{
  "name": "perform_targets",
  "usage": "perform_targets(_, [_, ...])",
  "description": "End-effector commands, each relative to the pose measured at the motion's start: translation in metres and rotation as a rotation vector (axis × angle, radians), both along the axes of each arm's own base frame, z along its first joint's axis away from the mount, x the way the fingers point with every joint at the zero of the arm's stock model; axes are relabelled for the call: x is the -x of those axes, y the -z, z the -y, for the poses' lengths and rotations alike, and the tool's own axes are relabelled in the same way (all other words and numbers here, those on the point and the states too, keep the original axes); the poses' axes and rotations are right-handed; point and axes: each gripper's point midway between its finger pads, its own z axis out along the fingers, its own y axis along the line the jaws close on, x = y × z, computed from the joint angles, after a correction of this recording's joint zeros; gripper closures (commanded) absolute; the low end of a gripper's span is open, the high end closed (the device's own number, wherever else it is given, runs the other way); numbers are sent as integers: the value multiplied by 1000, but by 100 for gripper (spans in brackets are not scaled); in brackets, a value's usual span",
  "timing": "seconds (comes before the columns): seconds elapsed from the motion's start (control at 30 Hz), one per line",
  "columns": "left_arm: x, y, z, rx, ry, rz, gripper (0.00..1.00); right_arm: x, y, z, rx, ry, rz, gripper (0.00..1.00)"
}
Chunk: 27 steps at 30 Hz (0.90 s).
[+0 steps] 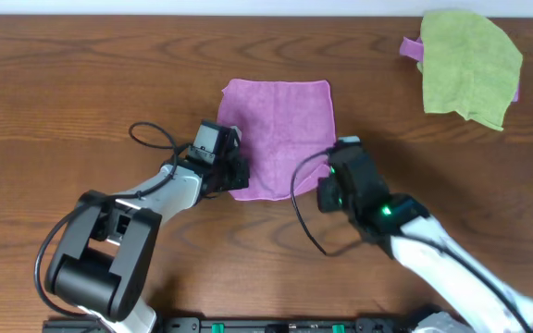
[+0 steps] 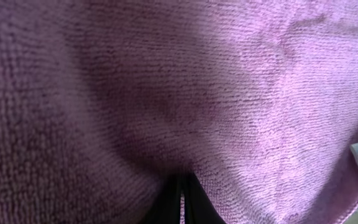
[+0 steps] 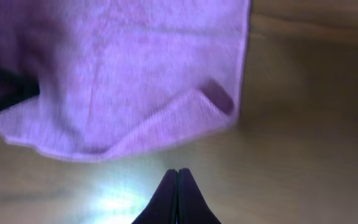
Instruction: Fold the cloth
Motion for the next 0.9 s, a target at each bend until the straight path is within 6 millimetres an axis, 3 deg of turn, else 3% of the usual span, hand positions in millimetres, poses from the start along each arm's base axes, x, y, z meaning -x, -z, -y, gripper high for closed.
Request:
perform_targets(0.0, [7, 16, -3, -28, 24, -37, 94, -7, 26, -7, -32, -41, -58, 99])
perform_targets(0.17, [9, 17, -3, -36, 41, -36, 94, -23, 43, -24, -91, -64, -54, 99])
perform_targets(0.43, [13, 19, -5, -44, 47, -51, 94, -51, 21, -43, -175, -83, 74, 99])
perform_targets(0.7, [14, 16, 2, -9, 65, -52, 94, -43, 69, -47, -181, -68, -53, 99])
perform_targets(0.87, [2, 8, 8, 3, 68, -9, 94, -39, 77, -47, -176, -68, -83, 99])
